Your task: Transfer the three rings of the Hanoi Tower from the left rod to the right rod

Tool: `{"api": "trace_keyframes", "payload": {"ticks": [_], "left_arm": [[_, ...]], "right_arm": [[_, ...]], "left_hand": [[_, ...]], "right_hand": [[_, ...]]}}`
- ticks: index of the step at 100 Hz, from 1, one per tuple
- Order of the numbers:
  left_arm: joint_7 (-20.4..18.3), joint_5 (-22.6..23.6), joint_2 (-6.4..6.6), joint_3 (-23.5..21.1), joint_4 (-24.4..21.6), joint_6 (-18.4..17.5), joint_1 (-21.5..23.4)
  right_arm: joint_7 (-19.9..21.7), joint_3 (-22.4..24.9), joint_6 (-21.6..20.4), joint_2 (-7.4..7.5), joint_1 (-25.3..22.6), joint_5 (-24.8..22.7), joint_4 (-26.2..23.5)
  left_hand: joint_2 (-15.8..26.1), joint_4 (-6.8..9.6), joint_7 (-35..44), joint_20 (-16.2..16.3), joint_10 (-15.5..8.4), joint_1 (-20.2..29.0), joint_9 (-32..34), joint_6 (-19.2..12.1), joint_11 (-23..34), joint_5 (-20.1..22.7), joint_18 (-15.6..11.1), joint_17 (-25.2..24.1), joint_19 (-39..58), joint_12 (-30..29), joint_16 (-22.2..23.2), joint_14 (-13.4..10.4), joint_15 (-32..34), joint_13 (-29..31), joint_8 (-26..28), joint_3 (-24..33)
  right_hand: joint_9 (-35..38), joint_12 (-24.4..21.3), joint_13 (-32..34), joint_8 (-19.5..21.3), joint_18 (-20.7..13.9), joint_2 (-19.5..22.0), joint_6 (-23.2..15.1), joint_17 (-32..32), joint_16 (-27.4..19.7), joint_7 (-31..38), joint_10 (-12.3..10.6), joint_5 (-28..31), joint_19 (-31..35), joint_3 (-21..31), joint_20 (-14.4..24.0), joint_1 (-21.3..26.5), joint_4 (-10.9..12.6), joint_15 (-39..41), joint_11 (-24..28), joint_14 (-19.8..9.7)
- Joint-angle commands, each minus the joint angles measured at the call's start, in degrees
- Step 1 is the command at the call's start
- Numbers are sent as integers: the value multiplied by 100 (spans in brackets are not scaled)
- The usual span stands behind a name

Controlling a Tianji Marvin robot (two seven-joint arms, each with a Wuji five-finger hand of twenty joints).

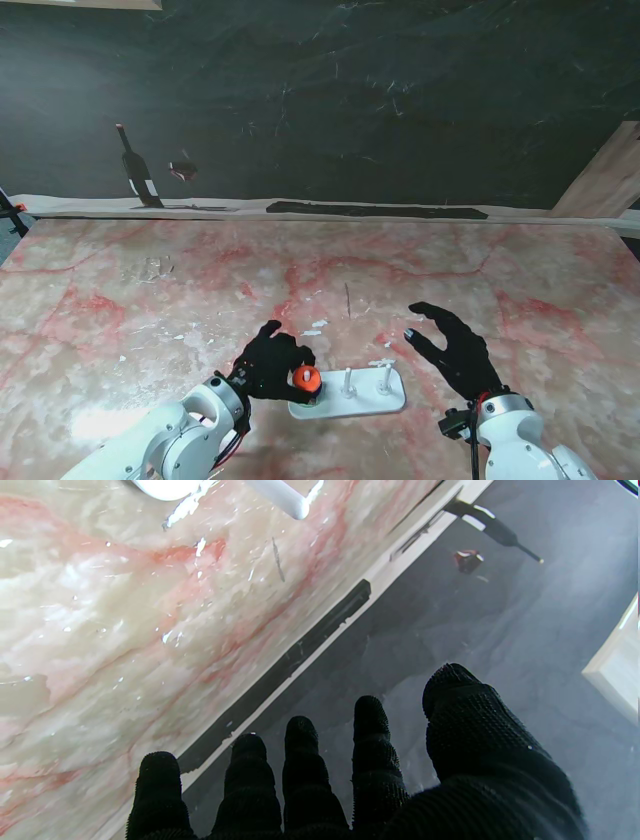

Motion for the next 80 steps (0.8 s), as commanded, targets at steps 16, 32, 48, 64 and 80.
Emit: {"api": "trace_keyframes", "payload": {"ticks": [16,32,48,64,80], "left_arm": [[-136,39,42,-52,-159,-42,20],[-141,25,41,-19,-124,-30,-4],[-78,17,29,9,-96,-2,-14],[-86,12,28,21,-98,51,-4],[-50,8,22,32,-87,91,13]], "right_arm": [[34,0,1,-19,-55,36,-30],[41,8,-7,-19,-60,56,-31],[59,12,-13,-17,-58,71,-31],[75,15,-6,-14,-56,73,-33],[93,7,-8,-10,-38,82,-19]], "left_hand": [[203,62,564,-82,-249,385,116,-425,30,437,36,-38,53,57,31,25,-68,73,62,478],[220,63,541,-107,-299,356,71,-481,32,365,40,-43,70,74,26,28,-90,74,87,471],[165,72,791,-141,-372,373,84,-677,114,163,41,-52,98,130,36,26,-99,72,387,488],[257,51,608,-168,-391,342,63,-783,103,-11,34,-67,63,125,30,38,-128,31,382,463],[404,15,-52,-159,-410,371,79,-634,116,198,25,-71,8,127,38,58,-138,10,94,340]], "right_hand": [[-214,-11,-134,52,-155,83,23,-14,31,-112,9,-233,-147,-137,166,-104,111,-63,28,40],[-239,-13,-137,51,-155,89,25,-14,30,-119,6,-244,-152,-133,174,-120,111,-63,27,42],[-252,-14,-138,53,-155,82,26,-13,30,-120,20,-241,-157,-129,182,-132,111,-63,29,40],[-268,-16,-143,53,-155,85,29,-12,30,-123,20,-244,-160,-125,188,-142,109,-64,27,46],[-282,-18,-144,54,-160,91,33,-7,30,-125,21,-245,-159,-117,196,-143,109,-64,27,45]]}}
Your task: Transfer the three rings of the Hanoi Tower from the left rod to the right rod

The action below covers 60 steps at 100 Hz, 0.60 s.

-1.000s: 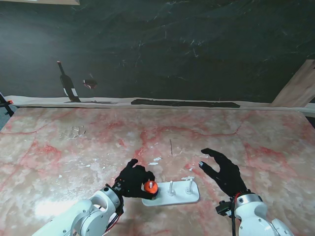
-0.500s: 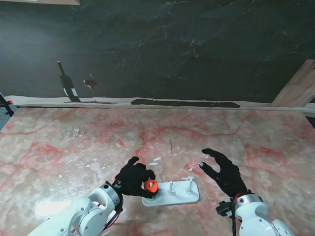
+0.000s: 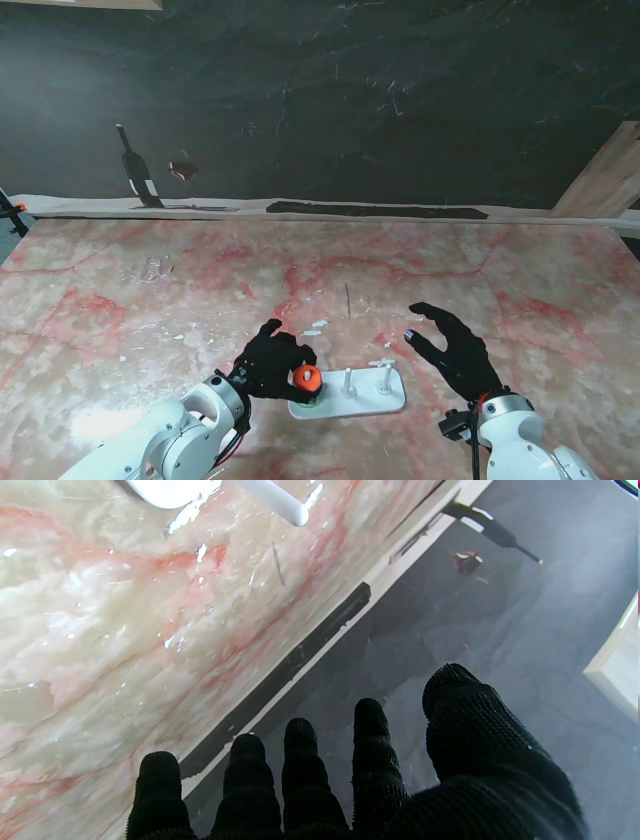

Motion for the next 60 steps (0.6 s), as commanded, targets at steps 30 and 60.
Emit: {"api": "trace_keyframes", "payload": {"ticks": [30,60], "left_arm": [[86,-4,-14,5,3,54,56],[155,113,-8,-46,-65,43,99]], "right_arm": [[67,-28,-27,-3,10,37,17],[66,-33,-41,-5,18,67,26]], "left_hand": [[422,3,-236,-16,-322,412,71,-387,158,488,9,-71,-89,97,45,57,-104,-35,-242,312],[-154,-60,539,-8,-243,624,-443,-835,-75,907,-16,-93,-277,42,13,69,-197,-307,-183,537]], "right_hand": [[-223,-24,-149,55,-156,102,26,-8,29,-73,0,-158,-142,-116,167,-165,106,-65,22,-11],[-247,-27,-151,55,-147,97,29,-11,29,-81,10,-173,-148,-113,176,-171,105,-65,21,-12]]}}
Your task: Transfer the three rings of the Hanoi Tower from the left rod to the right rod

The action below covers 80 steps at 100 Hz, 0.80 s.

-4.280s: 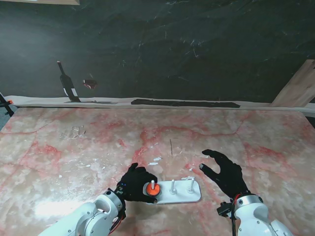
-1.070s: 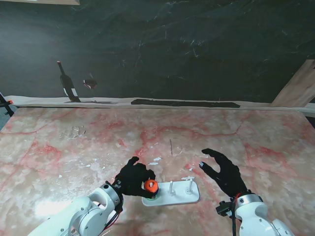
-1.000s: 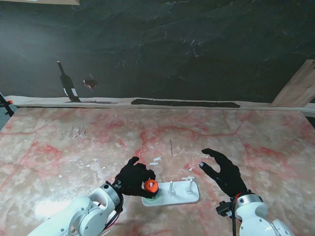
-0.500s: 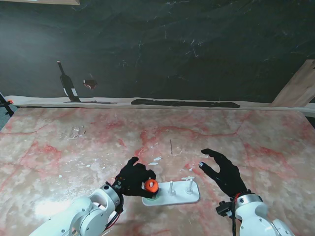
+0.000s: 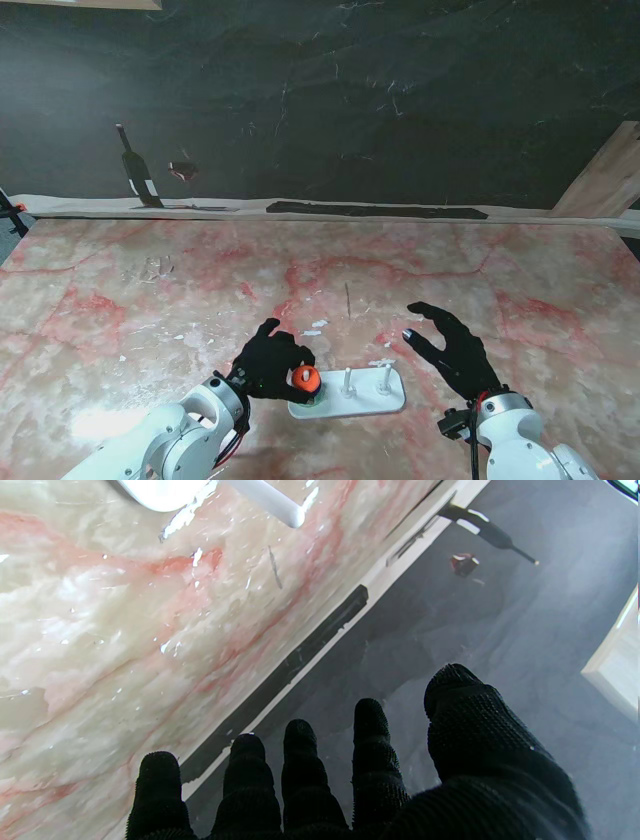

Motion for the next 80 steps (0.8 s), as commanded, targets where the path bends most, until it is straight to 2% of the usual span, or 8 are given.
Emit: {"api": "trace_keyframes", "payload": {"ticks": [1,22,40,67,80], "left_arm": [[22,43,-2,-29,-75,-2,50],[26,89,2,-42,-113,-14,49],[-14,77,8,-11,-101,-12,34],[-150,119,31,-64,-218,-60,37],[-426,97,63,-139,-374,-112,60]], "right_arm": [[7,-21,-22,-7,-27,6,-2],[2,-16,-32,-10,-35,24,-4],[9,-10,-32,-10,-42,41,-9],[51,-1,-54,-5,-35,92,-1],[60,5,-62,-4,-39,110,-3]], "left_hand": [[78,-45,828,-6,-196,558,-364,-784,-106,556,-18,-88,-136,29,11,27,-185,-255,117,528],[118,-55,909,62,-118,546,-861,-742,-527,478,-29,-143,-255,-195,-20,13,-287,-537,136,532],[116,-52,948,178,-81,545,-1019,-649,-832,561,-22,-145,-362,-480,-36,31,-316,-596,104,533],[150,-17,967,323,79,524,-173,-670,-958,656,22,-85,-316,-939,-166,129,-409,-268,-12,559],[242,4,852,298,50,497,245,-633,-969,605,52,-57,-224,-1092,-214,156,-417,-62,-55,571]], "right_hand": [[-189,-41,-153,55,-145,99,30,-13,29,-77,-16,-174,-148,-113,173,-132,104,-65,19,-15],[-233,-44,-169,55,-138,97,38,-15,28,-86,-4,-194,-151,-112,179,-144,104,-69,15,-11],[-244,-44,-170,55,-118,96,35,-24,28,-92,0,-203,-171,-111,175,-155,103,-68,20,-12],[-219,-46,-156,56,-108,105,36,-24,30,-102,2,-228,-187,-110,181,-183,103,-63,26,-2],[-200,-46,-129,57,-92,95,33,-18,33,-103,0,-229,-182,-107,190,-191,104,-55,29,-1]]}}
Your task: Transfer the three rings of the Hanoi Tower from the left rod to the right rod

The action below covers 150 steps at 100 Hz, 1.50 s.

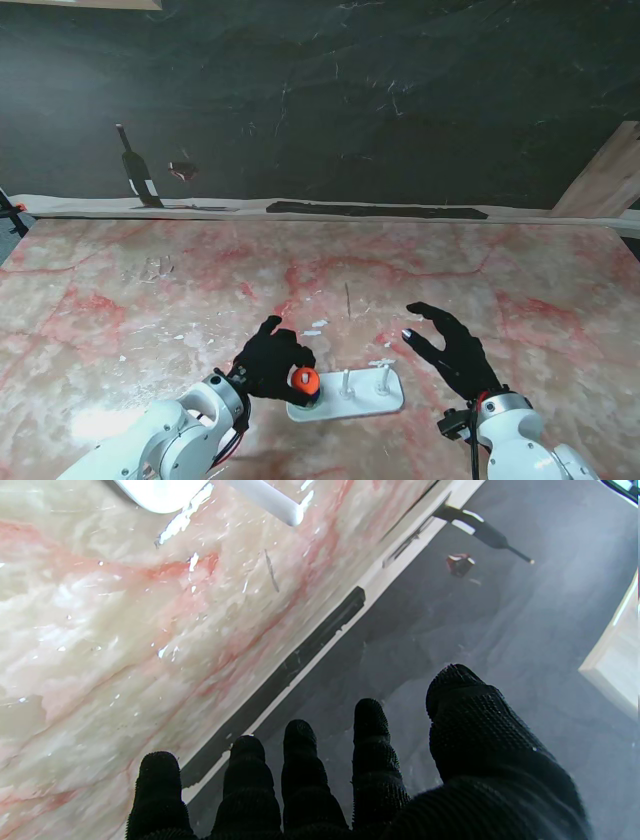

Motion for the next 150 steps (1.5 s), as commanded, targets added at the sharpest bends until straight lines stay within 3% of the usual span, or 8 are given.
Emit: {"api": "trace_keyframes", "payload": {"ticks": [1,23,26,35,58,86,126,150], "left_arm": [[-130,-24,40,-42,-155,-49,18],[-404,15,81,-146,-333,-141,39],[-433,16,85,-155,-347,-158,38],[-472,4,89,-170,-369,-189,28],[-721,-45,112,-246,-524,-245,10],[-1200,-432,138,-366,-724,-248,-11],[-1331,-471,142,-392,-906,-261,-82],[-1258,-651,97,33,-805,-264,-549]], "right_arm": [[18,-5,-26,-4,-38,12,-9],[43,4,-35,-3,-43,57,-14],[46,5,-37,-3,-45,61,-15],[43,9,-39,-4,-51,71,-19],[60,16,-35,-3,-54,99,-21],[69,21,-7,-5,-58,127,-27],[49,64,88,-18,-111,165,-53],[-103,165,243,-56,-242,119,-80]], "left_hand": [[429,19,647,79,44,494,303,-599,-53,441,52,11,48,-89,-42,50,-125,133,7,565],[466,64,584,44,1,511,878,-506,-8,441,72,91,287,-215,-52,17,-48,461,-37,597],[464,72,615,-181,-15,500,938,-493,39,447,73,40,556,-274,-65,6,-21,509,-83,613],[454,83,643,-208,-19,506,1090,-448,101,525,82,78,655,-263,-53,-21,27,623,-99,621],[435,95,722,-243,-44,515,1208,-452,174,590,84,97,817,-216,-38,-72,76,722,-134,635],[446,84,731,-328,-35,522,1165,-404,237,552,82,69,864,-129,-27,-74,76,705,-152,634],[421,84,754,-381,-38,542,1147,-390,295,533,99,62,925,-30,3,-67,103,737,-137,637],[429,88,747,-397,-38,536,1133,-375,303,515,99,67,967,5,25,-75,126,759,-131,641]], "right_hand": [[-195,-46,-71,57,-90,95,31,-17,33,-101,-9,-231,-168,-108,165,-148,103,-35,29,-3],[-190,-49,-44,58,-43,84,29,-8,35,-106,-3,-243,-133,-95,186,-158,104,-32,22,7],[-188,-49,-38,58,-41,85,34,-8,35,-107,3,-246,-127,-92,188,-158,104,-31,22,4],[-188,-49,-26,58,-29,82,35,-4,36,-109,6,-251,-107,-89,194,-167,103,-29,22,8],[-173,-48,-9,57,-11,76,39,1,37,-117,13,-268,-65,-73,197,-167,104,-27,26,15],[-170,-50,-6,57,3,80,39,-1,37,-121,33,-282,-31,-63,170,-184,103,-29,18,23],[-174,-54,-3,57,9,77,38,-5,38,-125,35,-297,9,-50,128,-188,100,-29,8,28],[-159,-50,-13,62,-24,76,44,-5,39,-114,18,-276,26,-37,104,-157,101,-30,16,22]]}}
